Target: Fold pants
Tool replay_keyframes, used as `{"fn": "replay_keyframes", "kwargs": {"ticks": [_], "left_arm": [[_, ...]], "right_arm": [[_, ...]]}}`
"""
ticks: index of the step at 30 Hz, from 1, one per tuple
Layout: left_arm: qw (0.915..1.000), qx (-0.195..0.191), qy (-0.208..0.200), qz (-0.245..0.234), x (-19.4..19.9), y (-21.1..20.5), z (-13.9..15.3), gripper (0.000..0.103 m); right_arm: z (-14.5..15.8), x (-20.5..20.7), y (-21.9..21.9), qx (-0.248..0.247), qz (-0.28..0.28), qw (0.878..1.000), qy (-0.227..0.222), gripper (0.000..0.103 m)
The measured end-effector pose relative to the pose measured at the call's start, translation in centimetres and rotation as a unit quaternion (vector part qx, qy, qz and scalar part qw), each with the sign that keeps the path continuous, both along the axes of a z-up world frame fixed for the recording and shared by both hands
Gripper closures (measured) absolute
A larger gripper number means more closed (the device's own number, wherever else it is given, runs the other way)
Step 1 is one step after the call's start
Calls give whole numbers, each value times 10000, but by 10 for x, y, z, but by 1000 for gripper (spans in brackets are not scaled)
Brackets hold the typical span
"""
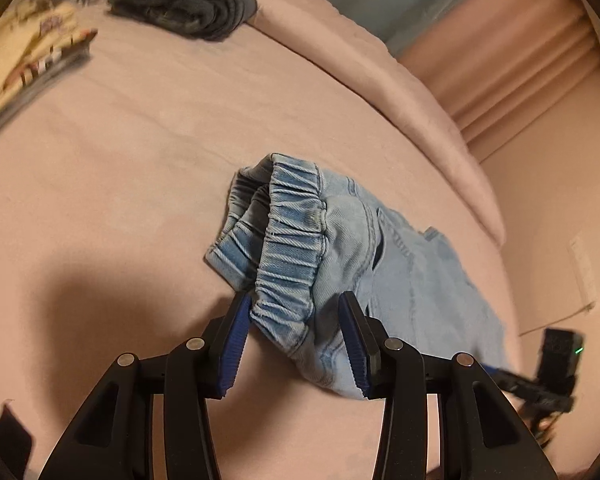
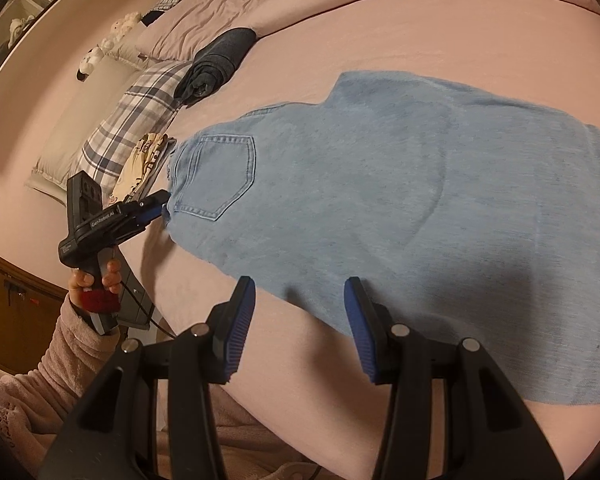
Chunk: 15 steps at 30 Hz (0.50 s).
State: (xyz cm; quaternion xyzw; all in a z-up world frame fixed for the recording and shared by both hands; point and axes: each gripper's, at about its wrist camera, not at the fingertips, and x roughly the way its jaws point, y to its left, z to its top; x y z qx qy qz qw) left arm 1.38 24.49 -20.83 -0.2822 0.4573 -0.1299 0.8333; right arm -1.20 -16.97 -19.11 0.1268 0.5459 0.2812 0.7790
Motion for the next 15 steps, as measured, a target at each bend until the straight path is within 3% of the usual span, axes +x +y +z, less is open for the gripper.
{"fn": "replay_keyframes", "kwargs": {"ticks": [5,7,11,15], "left_arm": [[9993,287,211,-85,5,-2,-7,76],[9997,186,105,-65,5,-4,3,93],[9983,534,-114,203,5,-6,27,94],[9924,868,-754,434,6,-10,63,95]], "right_arm": [[-2,-1,6,-47,27,10000,24,56],[-2,-1,9,-76,46,10000,15,56],[-1,0,14,-147,45,9999,-15,56],[0,8,25,-279,63,9995,-133,56]]}}
